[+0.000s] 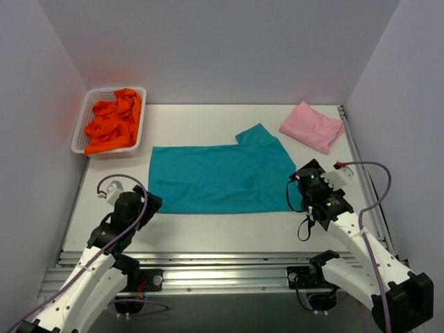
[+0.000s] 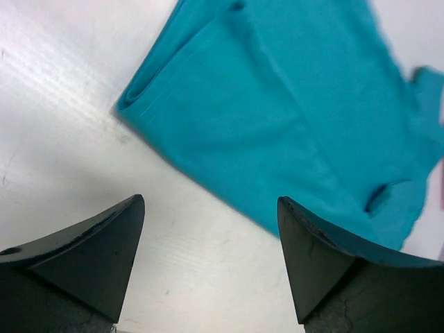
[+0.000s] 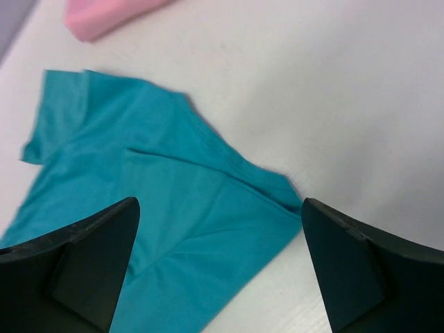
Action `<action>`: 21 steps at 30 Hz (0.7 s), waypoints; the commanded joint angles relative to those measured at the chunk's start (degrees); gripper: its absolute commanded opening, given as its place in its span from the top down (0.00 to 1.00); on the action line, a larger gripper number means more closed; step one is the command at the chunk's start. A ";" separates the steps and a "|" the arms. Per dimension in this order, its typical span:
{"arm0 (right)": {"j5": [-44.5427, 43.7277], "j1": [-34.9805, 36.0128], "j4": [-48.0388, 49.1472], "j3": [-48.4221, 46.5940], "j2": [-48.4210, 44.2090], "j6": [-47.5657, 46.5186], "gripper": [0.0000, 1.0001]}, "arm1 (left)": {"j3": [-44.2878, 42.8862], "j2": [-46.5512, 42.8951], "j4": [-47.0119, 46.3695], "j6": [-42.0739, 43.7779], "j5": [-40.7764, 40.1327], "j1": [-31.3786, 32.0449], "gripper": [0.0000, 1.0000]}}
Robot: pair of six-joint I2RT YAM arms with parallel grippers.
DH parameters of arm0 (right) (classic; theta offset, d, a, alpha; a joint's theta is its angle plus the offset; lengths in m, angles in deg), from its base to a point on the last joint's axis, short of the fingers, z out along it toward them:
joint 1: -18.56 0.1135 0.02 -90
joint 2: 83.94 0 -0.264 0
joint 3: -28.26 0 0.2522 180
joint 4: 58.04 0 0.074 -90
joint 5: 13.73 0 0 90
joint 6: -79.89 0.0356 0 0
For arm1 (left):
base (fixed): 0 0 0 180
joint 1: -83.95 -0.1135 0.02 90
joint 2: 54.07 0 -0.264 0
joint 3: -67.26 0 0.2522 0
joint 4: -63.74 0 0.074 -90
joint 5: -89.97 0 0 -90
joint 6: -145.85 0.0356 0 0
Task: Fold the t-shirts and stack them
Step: Fold the flattened tshirt in 1/3 of the way, then grap the side of the flattened tshirt furthest away from the robot with both arms
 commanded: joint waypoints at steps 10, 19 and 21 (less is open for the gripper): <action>18.17 -1.12 26.97 -30.24 36.87 -28.45 0.01 | -19.32 29.42 -28.83 14.73 -5.82 -7.28 0.03; 22.85 -5.25 15.31 -67.87 72.38 -37.86 0.06 | -33.13 51.80 -41.41 17.56 15.12 -18.64 0.09; 23.55 -6.39 13.82 -74.55 76.19 -37.78 0.06 | -34.02 53.21 -42.47 18.00 16.44 -18.82 0.09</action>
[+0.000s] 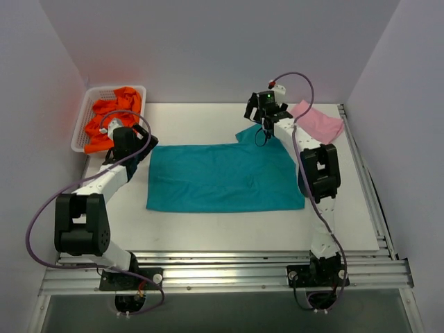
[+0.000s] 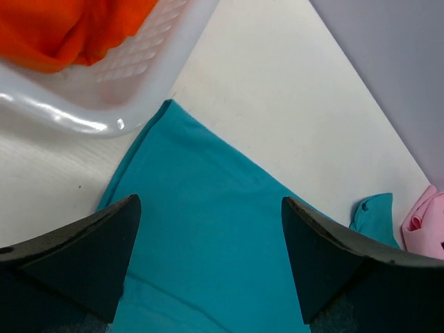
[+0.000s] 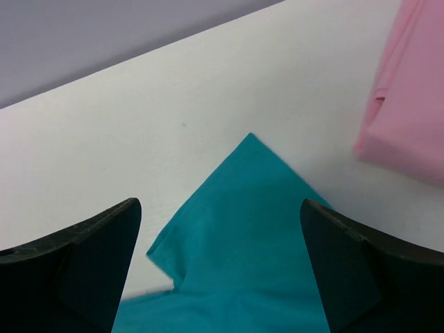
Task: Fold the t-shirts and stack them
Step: Grap the side of the flattened tshirt furthest away from the robot with both arms
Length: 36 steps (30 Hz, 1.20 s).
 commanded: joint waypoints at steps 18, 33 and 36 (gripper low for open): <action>1.94 -1.79 -6.31 -16.60 18.69 -2.04 0.08 | -1.68 5.20 -15.89 0.38 12.15 -0.94 0.12; 1.77 0.68 -8.06 -20.82 24.40 -1.25 0.65 | -1.94 7.84 -15.81 0.73 13.56 -1.12 0.14; 2.21 0.24 -8.24 -20.55 24.58 -0.90 0.86 | -1.94 8.36 -15.72 0.73 13.65 -1.20 0.15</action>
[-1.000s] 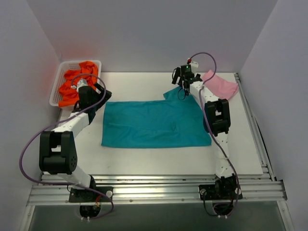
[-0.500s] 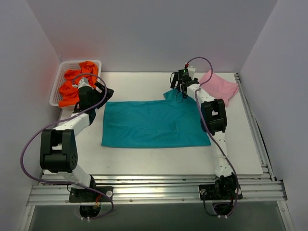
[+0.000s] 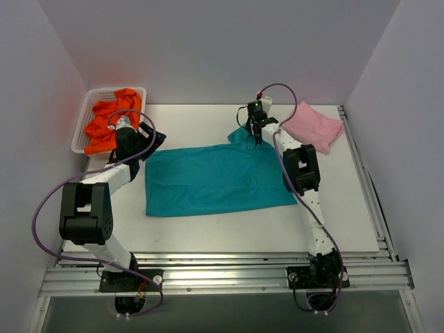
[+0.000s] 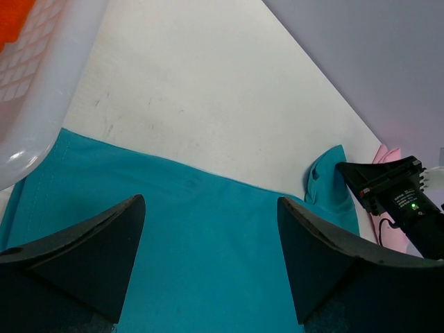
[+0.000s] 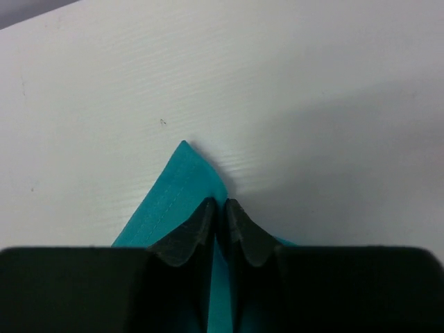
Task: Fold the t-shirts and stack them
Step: Grap the side of the flattened tshirt furthest away from the robot with both arms
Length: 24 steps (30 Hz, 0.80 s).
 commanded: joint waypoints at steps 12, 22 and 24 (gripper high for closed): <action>-0.84 -3.62 -3.01 7.37 -3.22 -0.18 1.00 | -10.99 9.17 11.95 3.22 -6.87 -0.66 0.15; 0.92 -6.44 0.41 14.67 -6.74 0.08 1.00 | -19.61 16.12 19.32 4.44 -11.70 -0.57 0.20; 1.00 -6.88 1.11 16.24 -7.18 0.35 1.00 | -19.62 15.33 19.70 4.71 -12.23 -0.57 0.20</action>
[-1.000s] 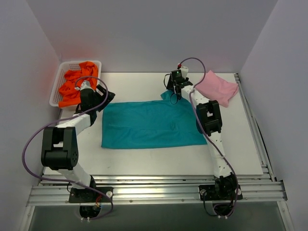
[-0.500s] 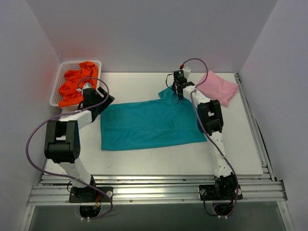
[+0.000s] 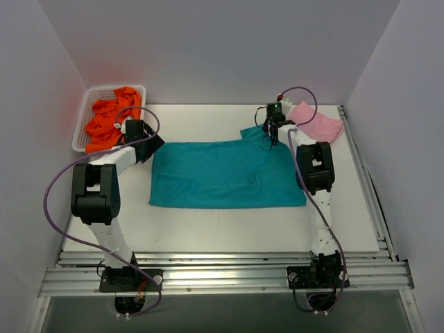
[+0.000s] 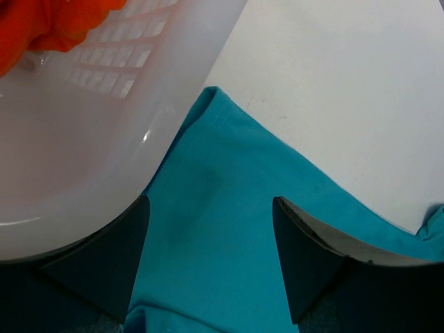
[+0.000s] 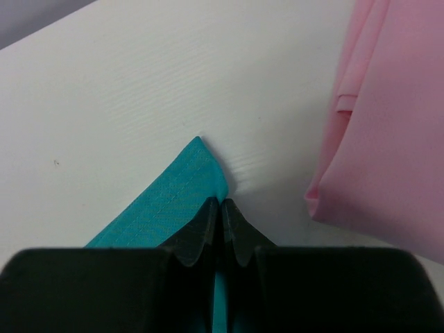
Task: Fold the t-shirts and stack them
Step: Grap the side of the flattened tshirt furthest away from the robot with both arms
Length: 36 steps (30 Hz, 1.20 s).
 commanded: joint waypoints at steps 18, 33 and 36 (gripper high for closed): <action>1.84 -1.40 -4.13 5.60 -1.35 -0.35 1.00 | -24.59 16.95 9.67 1.36 -9.03 2.51 0.21; 4.92 -2.54 -1.39 7.71 -2.40 0.44 1.00 | -41.56 24.95 33.40 -0.93 -25.29 3.56 0.20; 5.09 -2.54 -1.48 7.62 -2.31 0.44 1.00 | -42.35 25.83 35.16 -1.01 -27.49 3.39 0.20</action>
